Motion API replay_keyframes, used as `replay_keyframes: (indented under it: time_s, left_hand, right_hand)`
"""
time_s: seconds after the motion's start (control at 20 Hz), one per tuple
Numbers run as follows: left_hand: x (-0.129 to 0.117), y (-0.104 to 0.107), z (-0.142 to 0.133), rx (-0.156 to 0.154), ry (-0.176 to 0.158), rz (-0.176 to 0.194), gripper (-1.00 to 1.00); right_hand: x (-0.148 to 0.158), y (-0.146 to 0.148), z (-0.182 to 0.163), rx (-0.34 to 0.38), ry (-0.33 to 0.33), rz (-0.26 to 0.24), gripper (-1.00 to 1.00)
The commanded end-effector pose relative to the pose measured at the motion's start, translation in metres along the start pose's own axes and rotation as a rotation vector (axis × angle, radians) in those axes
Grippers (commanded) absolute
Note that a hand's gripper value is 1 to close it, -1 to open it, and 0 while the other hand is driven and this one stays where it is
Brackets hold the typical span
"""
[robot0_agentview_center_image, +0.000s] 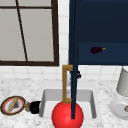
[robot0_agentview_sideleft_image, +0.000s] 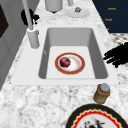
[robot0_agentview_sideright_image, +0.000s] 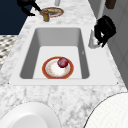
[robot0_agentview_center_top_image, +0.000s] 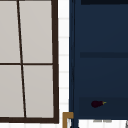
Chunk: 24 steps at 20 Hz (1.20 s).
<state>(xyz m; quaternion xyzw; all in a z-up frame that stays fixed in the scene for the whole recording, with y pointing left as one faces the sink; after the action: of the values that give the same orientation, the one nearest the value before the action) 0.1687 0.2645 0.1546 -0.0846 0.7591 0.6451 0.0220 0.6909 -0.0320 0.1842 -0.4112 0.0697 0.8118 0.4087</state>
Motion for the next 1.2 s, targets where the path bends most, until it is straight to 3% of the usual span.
replay_keyframes:
  time_s: [0.0, 0.45, 0.5, 0.6, 0.65, 0.7, 0.75, 0.85, 1.15]
  left_hand:
    - [0.0, 0.0, 0.0, 0.0, 0.0, 0.0, 0.0]
    - [0.0, 0.0, 0.0, 0.0, 0.0, 0.0, 0.0]
    - [0.0, 0.0, 0.0, 0.0, 0.0, 0.0, 0.0]
    - [0.0, 0.0, 0.0, 0.0, 0.0, 0.0, 0.0]
    - [0.0, 0.0, 0.0, 0.0, 0.0, 0.0, 0.0]
    - [0.0, 0.0, 0.0, 0.0, 0.0, 0.0, 0.0]
    - [0.0, 0.0, 0.0, 0.0, 0.0, 0.0, 0.0]
    - [0.0, 0.0, 0.0, 0.0, 0.0, 0.0, 0.0]
    - [0.0, 0.0, 0.0, 0.0, 0.0, 0.0, 0.0]
  right_hand:
    - [0.01, -0.027, 0.012, 0.005, -0.034, -0.006, 1.0]
    - [0.014, -0.01, 0.004, -0.027, -0.033, 0.014, 1.0]
    - [0.001, 0.0, -0.001, 0.004, -0.021, -0.006, 1.0]
    - [0.002, 0.0, -0.001, 0.01, -0.011, 0.005, 1.0]
    - [0.012, -0.013, 0.009, 0.001, 0.03, 0.037, 1.0]
    - [0.0, -0.008, 0.008, -0.024, -0.009, 0.024, 1.0]
    - [-0.011, -0.003, 0.009, -0.048, -0.076, -0.022, 1.0]
    - [0.007, -0.005, 0.006, -0.025, -0.106, -0.043, 1.0]
    - [0.004, -0.003, 0.003, -0.042, -0.098, -0.066, 1.0]
